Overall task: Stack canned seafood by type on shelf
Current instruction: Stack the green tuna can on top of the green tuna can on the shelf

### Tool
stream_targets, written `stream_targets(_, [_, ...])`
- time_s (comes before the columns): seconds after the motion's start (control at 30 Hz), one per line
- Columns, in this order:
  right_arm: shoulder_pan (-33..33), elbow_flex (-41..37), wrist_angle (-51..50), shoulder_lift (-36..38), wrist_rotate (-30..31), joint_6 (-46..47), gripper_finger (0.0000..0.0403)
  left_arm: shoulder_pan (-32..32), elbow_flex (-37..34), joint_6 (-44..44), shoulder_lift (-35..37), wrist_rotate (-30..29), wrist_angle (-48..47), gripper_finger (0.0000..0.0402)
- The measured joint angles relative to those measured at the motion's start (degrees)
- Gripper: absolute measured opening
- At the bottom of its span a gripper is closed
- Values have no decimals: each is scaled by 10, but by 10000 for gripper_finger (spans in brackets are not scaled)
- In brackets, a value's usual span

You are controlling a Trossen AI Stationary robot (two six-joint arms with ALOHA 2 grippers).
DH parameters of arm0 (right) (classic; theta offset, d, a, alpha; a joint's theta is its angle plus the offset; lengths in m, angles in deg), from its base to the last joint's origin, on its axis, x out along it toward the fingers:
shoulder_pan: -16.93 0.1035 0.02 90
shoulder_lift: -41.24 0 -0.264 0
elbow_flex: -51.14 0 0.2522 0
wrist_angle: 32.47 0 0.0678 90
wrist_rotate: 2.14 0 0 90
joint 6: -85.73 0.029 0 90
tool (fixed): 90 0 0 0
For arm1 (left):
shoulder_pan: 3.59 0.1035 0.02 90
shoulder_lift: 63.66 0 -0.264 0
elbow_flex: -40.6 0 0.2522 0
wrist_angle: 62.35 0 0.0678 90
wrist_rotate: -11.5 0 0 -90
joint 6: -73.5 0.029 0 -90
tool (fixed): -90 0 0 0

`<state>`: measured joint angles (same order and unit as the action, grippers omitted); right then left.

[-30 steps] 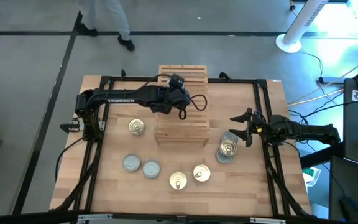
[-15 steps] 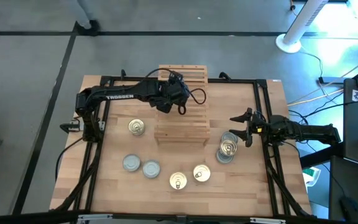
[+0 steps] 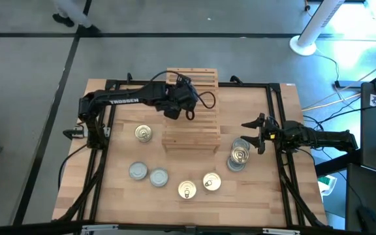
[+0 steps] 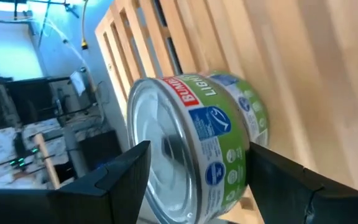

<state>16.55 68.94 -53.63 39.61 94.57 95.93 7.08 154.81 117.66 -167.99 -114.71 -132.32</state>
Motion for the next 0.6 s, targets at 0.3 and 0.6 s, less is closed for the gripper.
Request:
stream_targets(0.3, [0, 0, 0, 0, 0, 0, 294, 12, 10, -27, 1, 29, -15, 250])
stream_targets(0.6, [0, 0, 0, 0, 1, 0, 294, 12, 10, -50, 1, 49, -49, 250])
